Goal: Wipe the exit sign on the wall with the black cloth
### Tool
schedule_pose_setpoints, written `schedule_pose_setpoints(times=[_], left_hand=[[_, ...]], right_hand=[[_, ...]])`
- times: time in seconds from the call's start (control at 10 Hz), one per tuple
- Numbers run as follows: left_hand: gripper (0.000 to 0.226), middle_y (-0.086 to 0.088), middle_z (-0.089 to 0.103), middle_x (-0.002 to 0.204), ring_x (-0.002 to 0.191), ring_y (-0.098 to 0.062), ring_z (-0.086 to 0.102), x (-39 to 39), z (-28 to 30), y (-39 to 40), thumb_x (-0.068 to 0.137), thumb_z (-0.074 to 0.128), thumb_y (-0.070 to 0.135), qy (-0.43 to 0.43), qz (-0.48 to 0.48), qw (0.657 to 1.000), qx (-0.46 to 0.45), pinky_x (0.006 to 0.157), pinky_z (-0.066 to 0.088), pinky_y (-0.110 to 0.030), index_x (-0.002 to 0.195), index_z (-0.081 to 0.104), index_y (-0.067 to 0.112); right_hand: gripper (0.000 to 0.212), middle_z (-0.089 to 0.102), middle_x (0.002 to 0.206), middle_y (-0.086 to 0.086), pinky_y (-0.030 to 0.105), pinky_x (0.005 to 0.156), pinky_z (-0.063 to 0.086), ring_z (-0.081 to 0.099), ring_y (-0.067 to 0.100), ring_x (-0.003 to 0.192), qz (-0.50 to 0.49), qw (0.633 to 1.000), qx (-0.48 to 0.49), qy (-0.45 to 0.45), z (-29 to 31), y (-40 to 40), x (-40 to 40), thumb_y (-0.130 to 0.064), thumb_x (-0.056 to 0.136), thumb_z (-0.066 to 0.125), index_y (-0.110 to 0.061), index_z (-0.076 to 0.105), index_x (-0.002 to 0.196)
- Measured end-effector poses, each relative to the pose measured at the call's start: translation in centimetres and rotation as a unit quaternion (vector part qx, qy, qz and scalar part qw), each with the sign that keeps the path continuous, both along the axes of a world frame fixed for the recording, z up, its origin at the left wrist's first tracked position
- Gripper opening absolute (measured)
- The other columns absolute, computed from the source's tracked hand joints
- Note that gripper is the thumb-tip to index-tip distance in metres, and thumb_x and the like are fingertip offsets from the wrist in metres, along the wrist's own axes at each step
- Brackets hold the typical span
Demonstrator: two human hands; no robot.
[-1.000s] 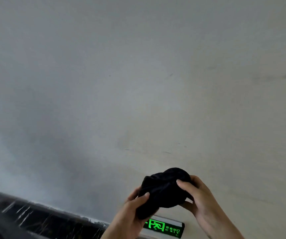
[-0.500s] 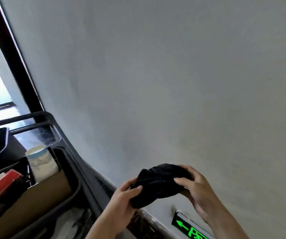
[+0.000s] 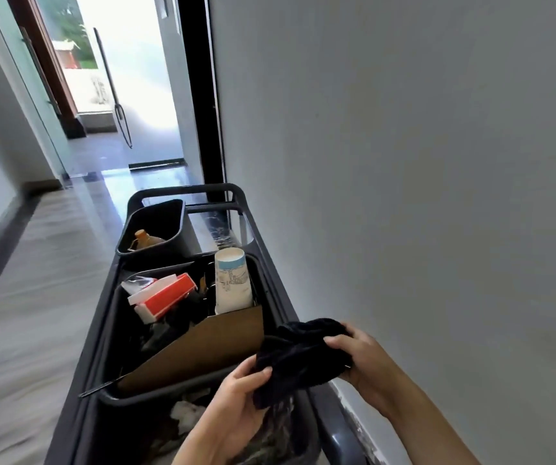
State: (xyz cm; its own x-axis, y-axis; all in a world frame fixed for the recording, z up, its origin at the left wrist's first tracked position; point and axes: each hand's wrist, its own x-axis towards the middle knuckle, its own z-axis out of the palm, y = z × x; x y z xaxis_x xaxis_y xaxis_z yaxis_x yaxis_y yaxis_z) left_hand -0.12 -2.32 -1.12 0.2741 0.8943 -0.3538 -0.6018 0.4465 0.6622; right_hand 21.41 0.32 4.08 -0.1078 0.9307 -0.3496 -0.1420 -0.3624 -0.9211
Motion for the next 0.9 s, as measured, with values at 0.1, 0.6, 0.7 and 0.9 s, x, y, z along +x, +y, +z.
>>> schedule_pose_setpoints(times=[0.1, 0.6, 0.7, 0.9], left_hand=[[0.036, -0.03, 0.071, 0.105, 0.084, -0.038, 0.073, -0.4, -1.5, 1.4, 0.079, 0.057, -0.01, 0.015, 0.042, 0.998, -0.037, 0.058, 0.061, -0.038, 0.115, 0.061, -0.008], [0.013, -0.008, 0.079, 0.084, 0.072, -0.024, 0.075, 2.1, -8.6, 4.8, 0.086, 0.067, 0.004, 0.164, 0.089, 0.968, -0.169, 0.059, 0.055, -0.031, 0.097, 0.072, 0.009], [0.016, -0.016, 0.078, 0.09, 0.082, -0.03, 0.072, 1.6, -8.0, 5.2, 0.086, 0.069, 0.003, 0.225, 0.095, 0.956, -0.16, 0.073, 0.055, -0.037, 0.101, 0.071, 0.002], [0.019, -0.015, 0.07, 0.108, 0.1, -0.028, 0.064, 1.0, -4.3, 3.5, 0.087, 0.066, 0.009, 0.447, 0.159, 0.879, -0.049, 0.092, 0.045, -0.034, 0.105, 0.073, 0.008]], right_hand=[[0.024, 0.073, 0.099, 0.013, 0.026, 0.06, 0.058, 0.075, 0.016, 0.074, -0.023, 0.997, -0.007, -0.072, -1.8, 2.2, -1.2, 0.005, 0.092, 0.059, -0.007, 0.068, 0.11], [0.014, 0.07, 0.114, 0.011, 0.044, 0.088, 0.058, 0.069, 0.022, 0.093, -0.048, 0.972, -0.058, -0.221, -9.1, 6.6, -0.7, -0.014, 0.094, 0.066, -0.019, 0.068, 0.107], [0.024, 0.067, 0.123, 0.007, 0.036, 0.087, 0.055, 0.066, 0.017, 0.097, -0.048, 0.973, -0.057, -0.218, -8.8, 6.5, -0.3, -0.02, 0.096, 0.065, -0.02, 0.065, 0.12], [0.048, 0.055, 0.141, -0.002, 0.033, 0.102, 0.045, 0.055, 0.015, 0.124, -0.072, 0.943, 0.021, -0.325, -6.4, 4.5, 0.4, -0.041, 0.098, 0.058, -0.025, 0.05, 0.142]])
